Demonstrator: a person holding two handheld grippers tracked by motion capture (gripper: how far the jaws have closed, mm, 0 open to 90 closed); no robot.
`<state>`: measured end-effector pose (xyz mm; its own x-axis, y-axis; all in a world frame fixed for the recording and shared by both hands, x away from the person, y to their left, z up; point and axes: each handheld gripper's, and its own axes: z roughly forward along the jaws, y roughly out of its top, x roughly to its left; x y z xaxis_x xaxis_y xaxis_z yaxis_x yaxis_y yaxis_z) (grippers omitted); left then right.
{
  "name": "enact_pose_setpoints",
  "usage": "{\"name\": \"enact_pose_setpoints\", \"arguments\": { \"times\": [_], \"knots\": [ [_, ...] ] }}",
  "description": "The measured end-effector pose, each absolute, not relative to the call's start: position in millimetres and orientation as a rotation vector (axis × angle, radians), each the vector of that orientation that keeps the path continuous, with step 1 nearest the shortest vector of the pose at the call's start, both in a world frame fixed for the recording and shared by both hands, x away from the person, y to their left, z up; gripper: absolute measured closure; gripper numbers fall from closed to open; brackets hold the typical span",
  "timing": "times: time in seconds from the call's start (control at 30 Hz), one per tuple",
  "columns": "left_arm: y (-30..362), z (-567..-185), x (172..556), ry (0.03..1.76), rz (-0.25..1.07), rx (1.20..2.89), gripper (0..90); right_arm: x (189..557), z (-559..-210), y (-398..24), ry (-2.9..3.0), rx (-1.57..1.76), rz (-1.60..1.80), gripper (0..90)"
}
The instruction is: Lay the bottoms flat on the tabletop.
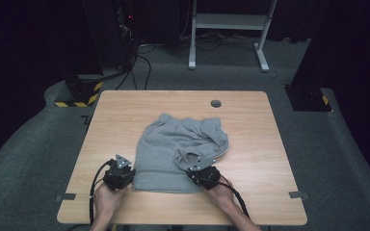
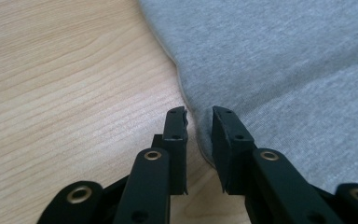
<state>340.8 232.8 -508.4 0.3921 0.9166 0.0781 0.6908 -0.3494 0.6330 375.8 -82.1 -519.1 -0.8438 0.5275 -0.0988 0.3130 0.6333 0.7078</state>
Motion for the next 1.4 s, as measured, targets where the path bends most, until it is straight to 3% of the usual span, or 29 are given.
{"name": "enact_pose_setpoints", "arguments": {
  "times": [0.1,0.17,0.23,0.7,0.87,1.0,1.17,1.4],
  "knots": [
    [229,-506,339,1.353,0.568,2.094,70.6,377,-519,-81,2.559,0.676,1.021,81.7],
    [224,-505,339,1.329,0.557,2.056,54.7,383,-518,-79,2.561,0.688,1.013,81.2],
    [218,-504,340,1.297,0.544,2.023,50.2,387,-518,-78,2.560,0.689,1.008,80.3],
    [205,-524,343,1.271,0.569,1.986,46.4,405,-516,-79,2.548,0.733,0.958,76.3],
    [204,-527,341,1.245,0.597,1.989,42.3,407,-513,-80,2.585,0.816,0.985,61.2],
    [204,-527,341,1.235,0.598,1.995,40.6,404,-507,-81,2.565,0.844,1.019,55.9],
    [203,-527,341,1.238,0.588,1.995,37.8,408,-498,-83,2.515,0.886,1.029,55.3],
    [202,-527,341,1.232,0.577,1.999,34.2,411,-496,-79,2.499,0.918,1.025,61.0]
  ]
}}
